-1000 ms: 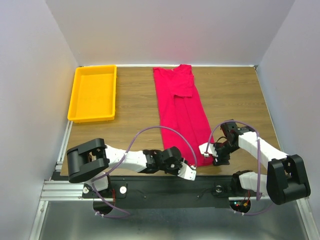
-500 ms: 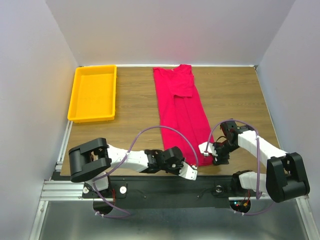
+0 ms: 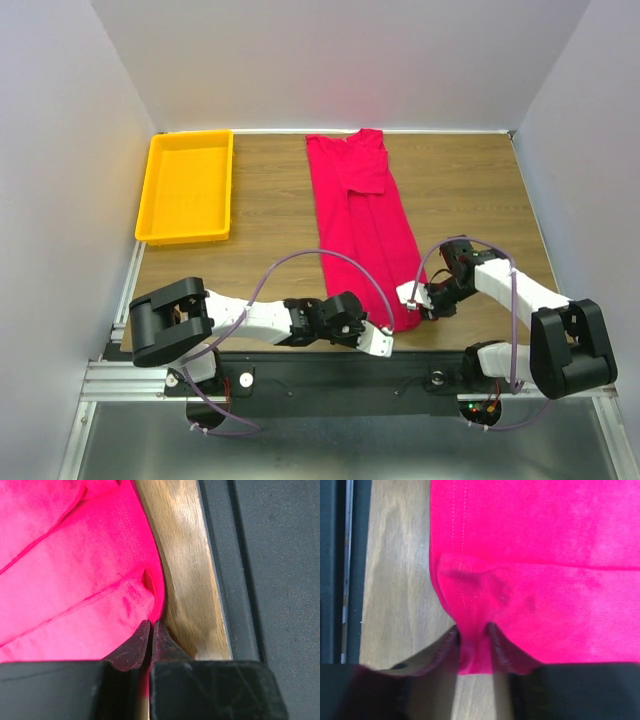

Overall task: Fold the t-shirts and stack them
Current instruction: Fold the tshirt

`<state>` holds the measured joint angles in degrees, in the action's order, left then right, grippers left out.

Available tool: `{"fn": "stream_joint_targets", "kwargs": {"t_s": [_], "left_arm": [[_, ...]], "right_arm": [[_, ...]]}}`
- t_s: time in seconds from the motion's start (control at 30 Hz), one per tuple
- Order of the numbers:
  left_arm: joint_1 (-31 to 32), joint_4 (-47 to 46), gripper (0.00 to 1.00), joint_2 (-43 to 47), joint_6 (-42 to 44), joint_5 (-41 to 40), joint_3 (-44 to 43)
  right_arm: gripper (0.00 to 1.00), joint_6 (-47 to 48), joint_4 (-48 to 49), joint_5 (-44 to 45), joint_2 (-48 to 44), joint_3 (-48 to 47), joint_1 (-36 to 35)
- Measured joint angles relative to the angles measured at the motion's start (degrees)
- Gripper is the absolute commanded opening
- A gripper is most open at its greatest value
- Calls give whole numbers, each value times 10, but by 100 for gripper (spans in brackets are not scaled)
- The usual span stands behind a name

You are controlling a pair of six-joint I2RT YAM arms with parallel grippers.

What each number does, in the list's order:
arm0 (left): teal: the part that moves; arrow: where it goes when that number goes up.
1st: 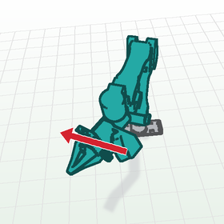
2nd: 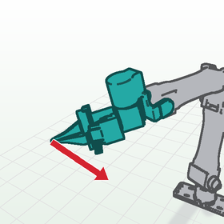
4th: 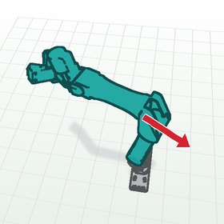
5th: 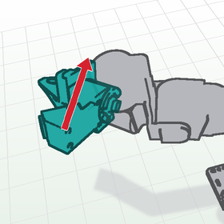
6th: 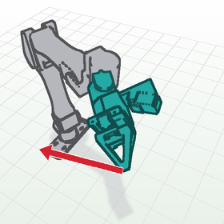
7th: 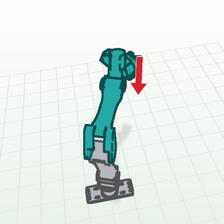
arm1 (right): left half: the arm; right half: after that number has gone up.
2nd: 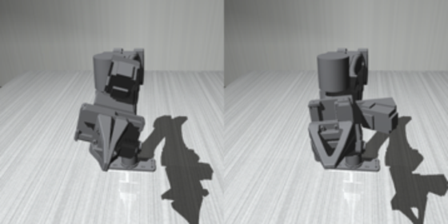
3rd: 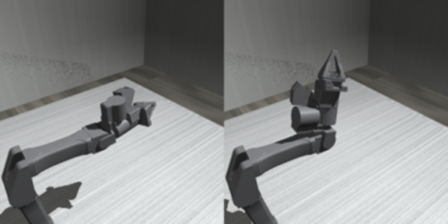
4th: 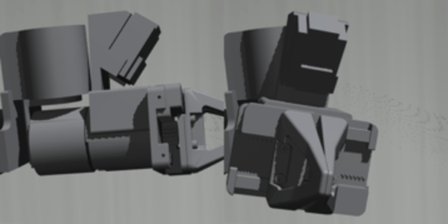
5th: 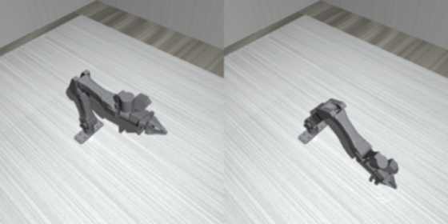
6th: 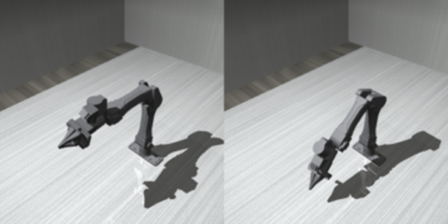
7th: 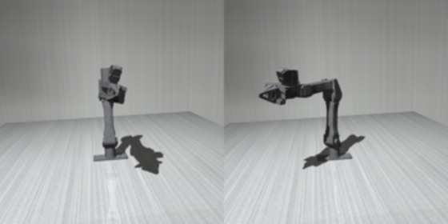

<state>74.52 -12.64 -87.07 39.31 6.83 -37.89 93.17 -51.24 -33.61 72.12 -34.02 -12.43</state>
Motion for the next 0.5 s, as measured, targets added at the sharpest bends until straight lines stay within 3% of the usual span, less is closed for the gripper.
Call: {"fn": "stream_joint_targets", "kwargs": {"t_s": [0.03,0.13,0.5], "left_arm": [[0,0,0,2,-2,0,0],[0,-1,0,5,-3,-1,0],[-14,-4,0,39,-11,-11,0]], "right_arm": [[18,-2,4,0,-1,1,0],[2,-9,14,0,-6,5,0],[1,-94,13,-14,-31,-8,0]]}}
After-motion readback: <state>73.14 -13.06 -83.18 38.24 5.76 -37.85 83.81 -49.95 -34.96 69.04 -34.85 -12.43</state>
